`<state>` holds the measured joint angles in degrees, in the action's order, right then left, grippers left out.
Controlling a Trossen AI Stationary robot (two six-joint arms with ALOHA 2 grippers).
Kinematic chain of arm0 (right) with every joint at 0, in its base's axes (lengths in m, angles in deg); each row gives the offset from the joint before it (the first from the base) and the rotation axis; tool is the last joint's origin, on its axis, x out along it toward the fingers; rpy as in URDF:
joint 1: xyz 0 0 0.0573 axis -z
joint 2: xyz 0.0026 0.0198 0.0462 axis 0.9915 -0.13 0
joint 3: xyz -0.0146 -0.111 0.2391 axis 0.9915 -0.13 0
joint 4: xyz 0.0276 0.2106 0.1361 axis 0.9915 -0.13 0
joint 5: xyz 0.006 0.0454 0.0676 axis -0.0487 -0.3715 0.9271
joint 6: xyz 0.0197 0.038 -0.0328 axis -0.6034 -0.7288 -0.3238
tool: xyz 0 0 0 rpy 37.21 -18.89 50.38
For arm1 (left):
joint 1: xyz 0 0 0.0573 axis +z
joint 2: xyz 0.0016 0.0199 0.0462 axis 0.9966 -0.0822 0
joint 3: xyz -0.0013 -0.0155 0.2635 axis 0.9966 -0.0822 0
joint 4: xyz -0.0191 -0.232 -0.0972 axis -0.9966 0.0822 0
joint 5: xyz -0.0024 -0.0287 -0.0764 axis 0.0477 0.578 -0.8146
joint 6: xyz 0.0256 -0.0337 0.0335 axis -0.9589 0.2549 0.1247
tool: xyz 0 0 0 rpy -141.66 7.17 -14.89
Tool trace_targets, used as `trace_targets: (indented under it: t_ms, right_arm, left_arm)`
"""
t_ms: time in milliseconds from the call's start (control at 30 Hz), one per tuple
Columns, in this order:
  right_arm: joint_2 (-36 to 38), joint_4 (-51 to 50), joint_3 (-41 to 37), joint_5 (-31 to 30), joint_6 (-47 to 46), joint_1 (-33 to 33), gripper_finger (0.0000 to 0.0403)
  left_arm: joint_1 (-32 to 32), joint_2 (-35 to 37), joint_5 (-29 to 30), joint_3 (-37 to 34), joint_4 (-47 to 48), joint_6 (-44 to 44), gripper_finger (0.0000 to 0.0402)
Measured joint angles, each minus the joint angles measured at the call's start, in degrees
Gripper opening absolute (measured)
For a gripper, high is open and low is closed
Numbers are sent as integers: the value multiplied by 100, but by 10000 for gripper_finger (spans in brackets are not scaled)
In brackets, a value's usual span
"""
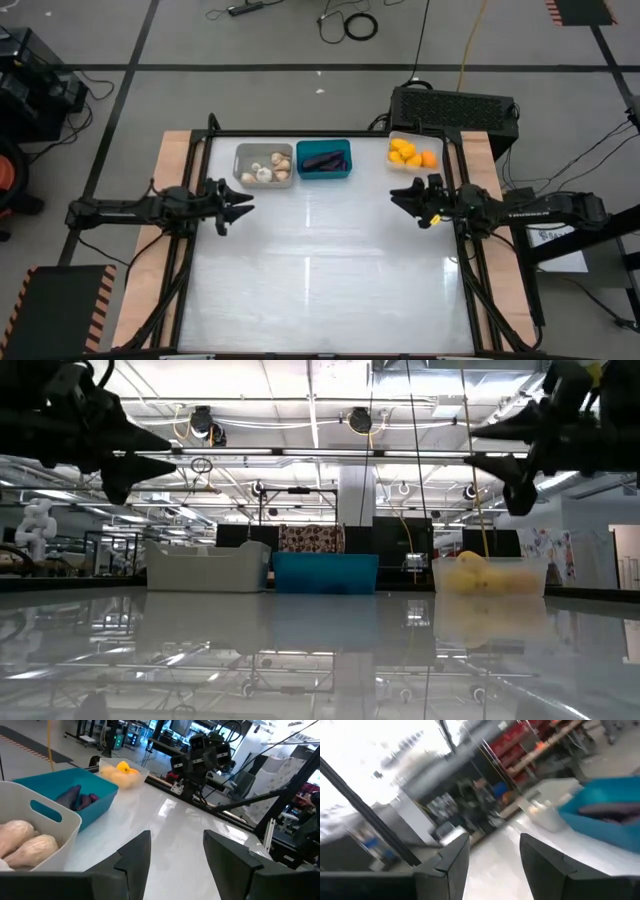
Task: Sort produce into baskets
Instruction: Return to Home Position
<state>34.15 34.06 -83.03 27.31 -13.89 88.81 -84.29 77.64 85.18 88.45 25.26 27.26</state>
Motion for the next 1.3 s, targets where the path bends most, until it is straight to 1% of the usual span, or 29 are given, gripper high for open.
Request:
trace_targets:
  t_ms: [100, 233, 333, 400, 533, 667, 700, 900, 1000, 1300]
  right_arm:
    - [-84, -338, 2, 18, 279, 3, 160]
    - [-195, -355, 4, 40, 564, 3, 141]
    - [-224, -427, 4, 335, 1011, 1, 126]
    - [-223, -624, 9, 394, 1195, -1, 116]
    - [-223, -1095, 7, 520, 1235, 1, 99]
    - [-163, -1337, 9, 1049, 1335, 3, 87]
    - [-128, -1460, 9, 1100, 1328, 0, 84]
    - [155, -2297, 7, 1180, 1343, 2, 80]
    - [293, -2417, 7, 1407, 1516, 2, 79]
    - [312, -2404, 9, 1441, 1317, -1, 79]
  left_arm:
    - [0, 0, 0, -152, -257, 44, 189]
    - [0, -2, 25, -222, -316, -21, 189]
    - [0, -2, 66, -222, -301, -26, 189]
    - [0, -2, 62, -222, -301, -28, 189]
    - [0, -2, 50, -222, -288, -46, 189]
    - [0, -2, 33, -222, -260, -111, 189]
    - [0, -2, 36, -222, -234, -183, 189]
    - [0, -2, 63, -220, -229, -173, 189]
    - [0, -2, 66, -219, -229, -173, 189]
    - [0, -2, 77, -218, -229, -172, 189]
